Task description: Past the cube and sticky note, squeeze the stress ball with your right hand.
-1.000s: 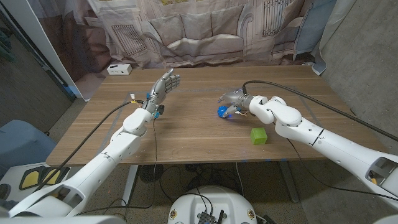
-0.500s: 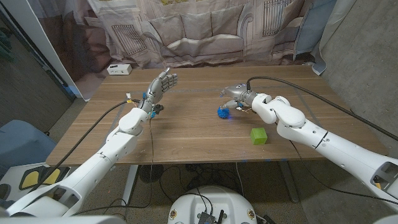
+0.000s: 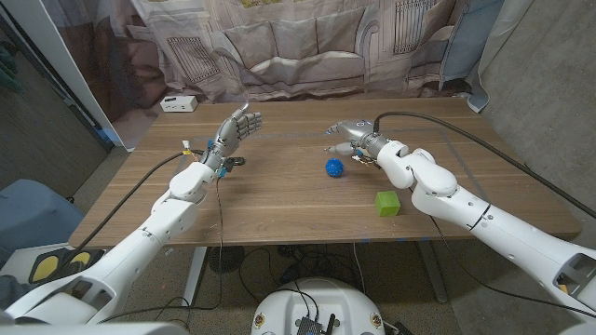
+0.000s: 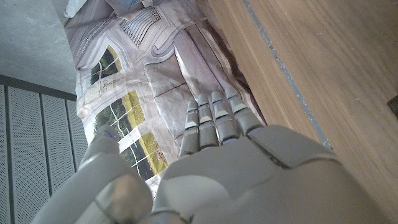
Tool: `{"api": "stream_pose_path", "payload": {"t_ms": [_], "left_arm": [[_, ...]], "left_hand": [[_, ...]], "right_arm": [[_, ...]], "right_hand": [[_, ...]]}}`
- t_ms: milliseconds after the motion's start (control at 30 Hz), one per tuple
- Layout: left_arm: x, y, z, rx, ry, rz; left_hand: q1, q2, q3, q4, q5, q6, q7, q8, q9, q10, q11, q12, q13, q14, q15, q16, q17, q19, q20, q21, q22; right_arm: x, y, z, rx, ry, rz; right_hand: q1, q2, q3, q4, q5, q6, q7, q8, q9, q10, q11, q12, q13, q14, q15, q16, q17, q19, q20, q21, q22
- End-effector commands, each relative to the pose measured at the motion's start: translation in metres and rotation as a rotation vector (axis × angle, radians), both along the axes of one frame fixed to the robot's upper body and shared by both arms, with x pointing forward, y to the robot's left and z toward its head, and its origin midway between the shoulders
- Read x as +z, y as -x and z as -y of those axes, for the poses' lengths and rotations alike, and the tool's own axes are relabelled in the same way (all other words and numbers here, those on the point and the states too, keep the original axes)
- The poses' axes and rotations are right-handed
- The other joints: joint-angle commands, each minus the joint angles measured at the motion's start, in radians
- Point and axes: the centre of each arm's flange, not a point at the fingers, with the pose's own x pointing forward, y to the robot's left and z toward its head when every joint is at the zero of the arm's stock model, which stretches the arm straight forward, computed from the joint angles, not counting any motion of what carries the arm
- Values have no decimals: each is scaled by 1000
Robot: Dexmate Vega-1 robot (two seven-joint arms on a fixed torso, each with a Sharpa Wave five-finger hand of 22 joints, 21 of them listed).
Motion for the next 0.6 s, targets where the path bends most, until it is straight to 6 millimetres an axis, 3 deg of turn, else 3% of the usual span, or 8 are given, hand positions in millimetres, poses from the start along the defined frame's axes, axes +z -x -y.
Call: {"api": "stream_pose_path", "payload": {"t_ms": [33,267,400,600], "left_arm": [[8,-12,0,-30,-25,-2],[12,-14,2,-14,-36,2],[10,-11,4,-12,-31,-2],[12,-5,5,11,-27,16]], "left_hand": [[-1,10,2,-4,-1,7,2,0,5,6,5,-2,5,9,2,-1,3,3,1,3,3],[-1,10,1,-4,-1,7,2,0,5,4,5,-3,5,8,2,-1,3,3,1,3,3],[-1,10,1,-4,-1,6,2,-1,5,4,7,-3,5,7,2,-2,3,3,0,3,3],[-1,10,1,-4,-1,6,4,-1,5,5,6,-3,5,7,1,-2,3,3,0,3,3]], "right_arm": [[4,0,12,93,-212,89],[6,-8,25,136,-307,87],[7,-11,33,172,-384,81],[10,-16,49,255,-520,76]], "right_hand": [[-12,4,4,4,-3,-25,-2,-7,1,-3,1,-3,-2,-1,-7,6,-1,1,-10,5,3],[-17,4,4,3,-4,-29,-16,-5,-2,-12,1,-8,-3,-6,-9,4,-3,-6,-12,4,3],[-26,5,6,1,-4,7,34,11,-6,-18,2,-12,-5,-17,-7,2,-9,-11,0,5,3],[-28,4,6,0,-5,11,45,12,-8,-17,7,-13,-6,-19,-3,2,-10,-13,3,5,3]]}}
